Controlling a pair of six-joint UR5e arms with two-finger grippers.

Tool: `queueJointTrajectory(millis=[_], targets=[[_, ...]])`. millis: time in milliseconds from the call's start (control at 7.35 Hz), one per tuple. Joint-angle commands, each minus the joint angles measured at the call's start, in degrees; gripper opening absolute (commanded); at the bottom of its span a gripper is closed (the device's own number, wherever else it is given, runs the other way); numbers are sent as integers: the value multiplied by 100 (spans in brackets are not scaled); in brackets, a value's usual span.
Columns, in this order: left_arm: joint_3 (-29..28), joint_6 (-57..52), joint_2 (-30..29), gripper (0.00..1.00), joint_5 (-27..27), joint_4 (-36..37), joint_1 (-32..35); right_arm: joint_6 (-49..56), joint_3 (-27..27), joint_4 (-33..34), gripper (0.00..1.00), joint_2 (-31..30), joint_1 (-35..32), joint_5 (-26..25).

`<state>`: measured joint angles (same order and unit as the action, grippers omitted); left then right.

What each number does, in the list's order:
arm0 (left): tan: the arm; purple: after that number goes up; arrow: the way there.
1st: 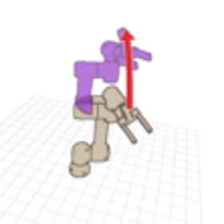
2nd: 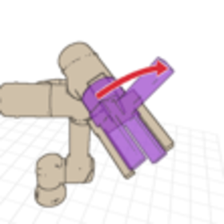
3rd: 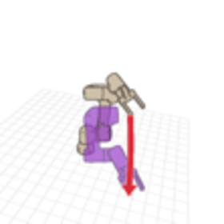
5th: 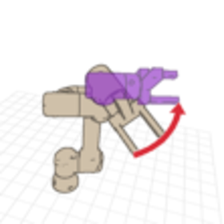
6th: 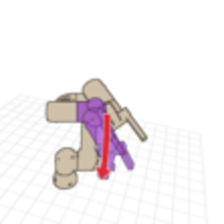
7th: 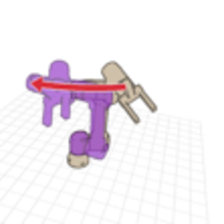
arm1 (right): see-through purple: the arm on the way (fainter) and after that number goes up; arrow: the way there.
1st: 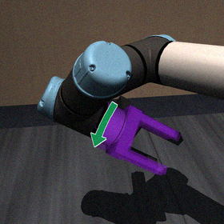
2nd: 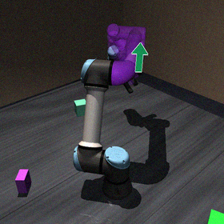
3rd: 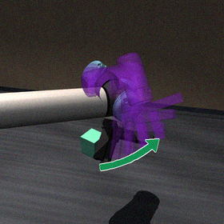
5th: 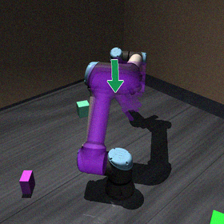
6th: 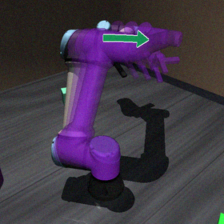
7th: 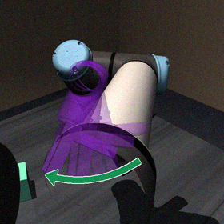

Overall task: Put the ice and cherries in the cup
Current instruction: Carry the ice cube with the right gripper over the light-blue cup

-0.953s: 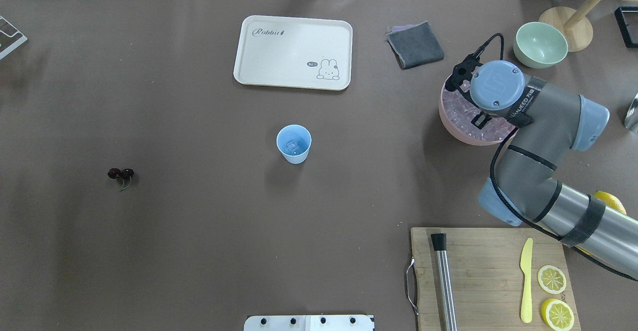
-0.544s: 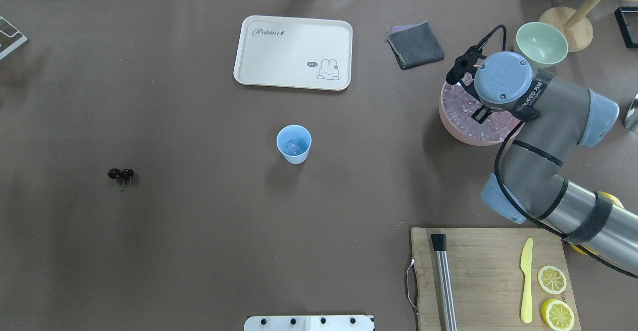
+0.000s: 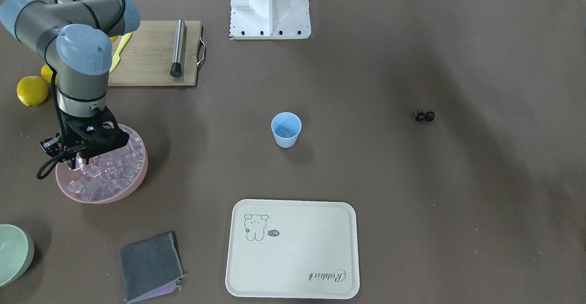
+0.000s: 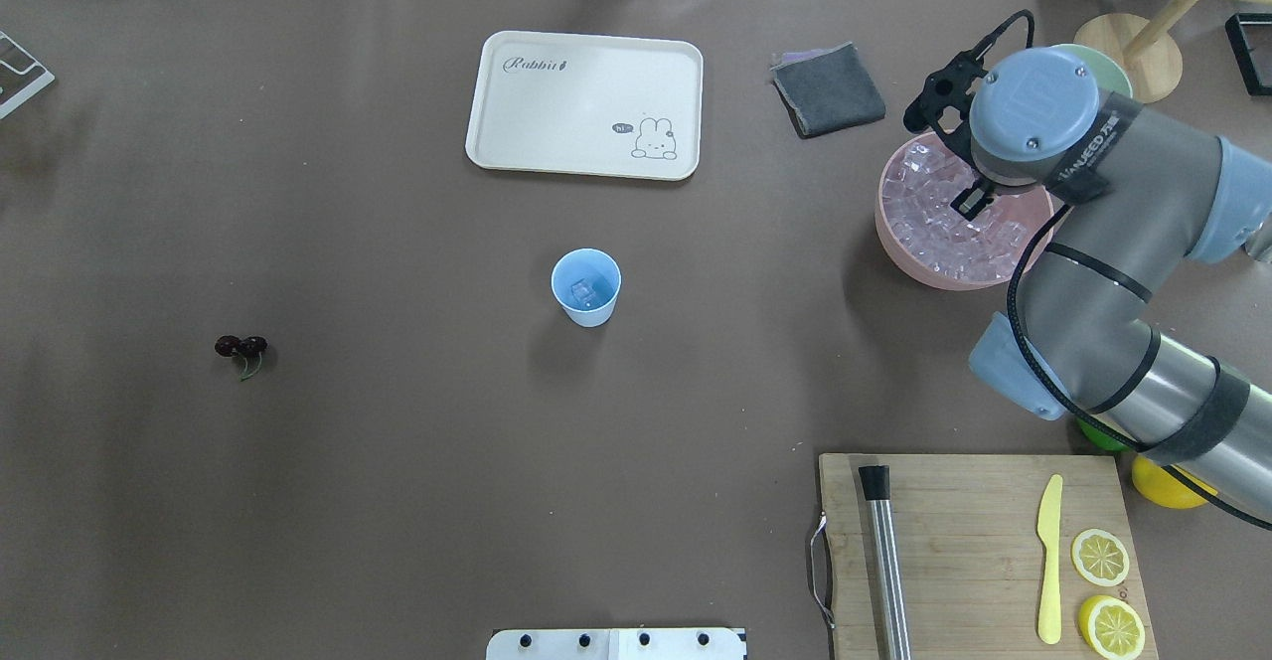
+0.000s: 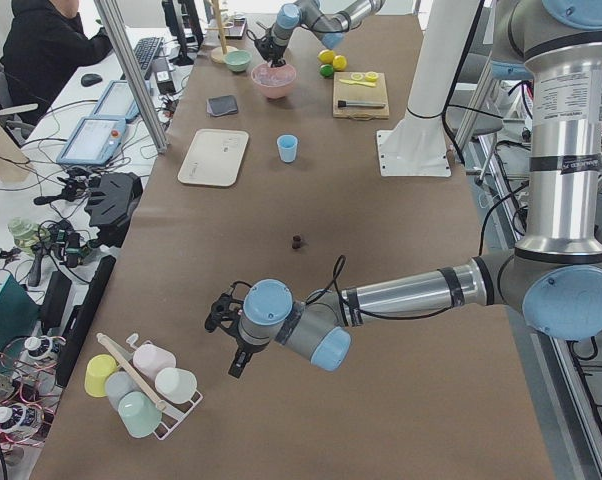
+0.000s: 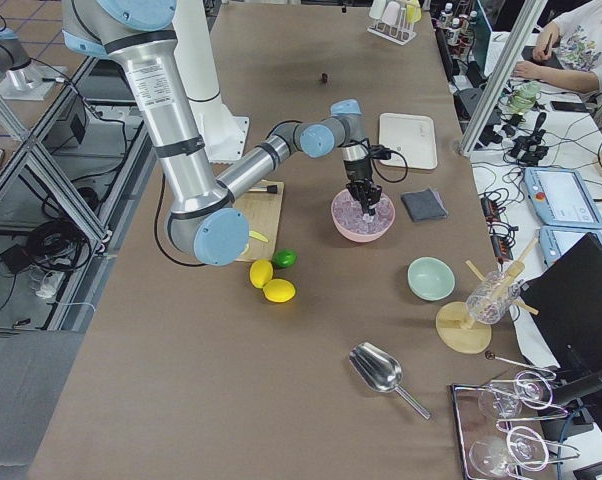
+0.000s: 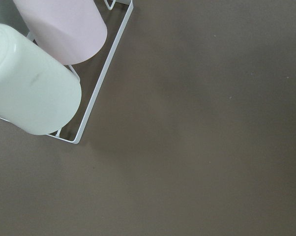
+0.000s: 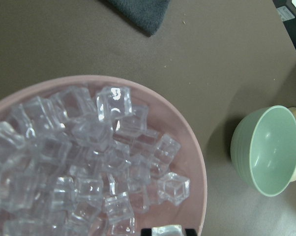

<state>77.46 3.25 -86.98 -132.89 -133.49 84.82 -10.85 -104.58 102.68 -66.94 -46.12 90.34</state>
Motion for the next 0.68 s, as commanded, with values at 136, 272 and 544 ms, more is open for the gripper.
queueJointTrajectory(millis=[136, 272, 544], targets=[[-20, 0, 15, 98, 0, -125, 0, -1165, -195, 1352, 0, 1452, 258, 457], [-29, 0, 15, 98, 0, -125, 0, -1748, -64, 1386, 0, 1961, 488, 563], [-20, 0, -11, 98, 0, -125, -9, -2936, 183, 1274, 0, 2570, 840, 819]])
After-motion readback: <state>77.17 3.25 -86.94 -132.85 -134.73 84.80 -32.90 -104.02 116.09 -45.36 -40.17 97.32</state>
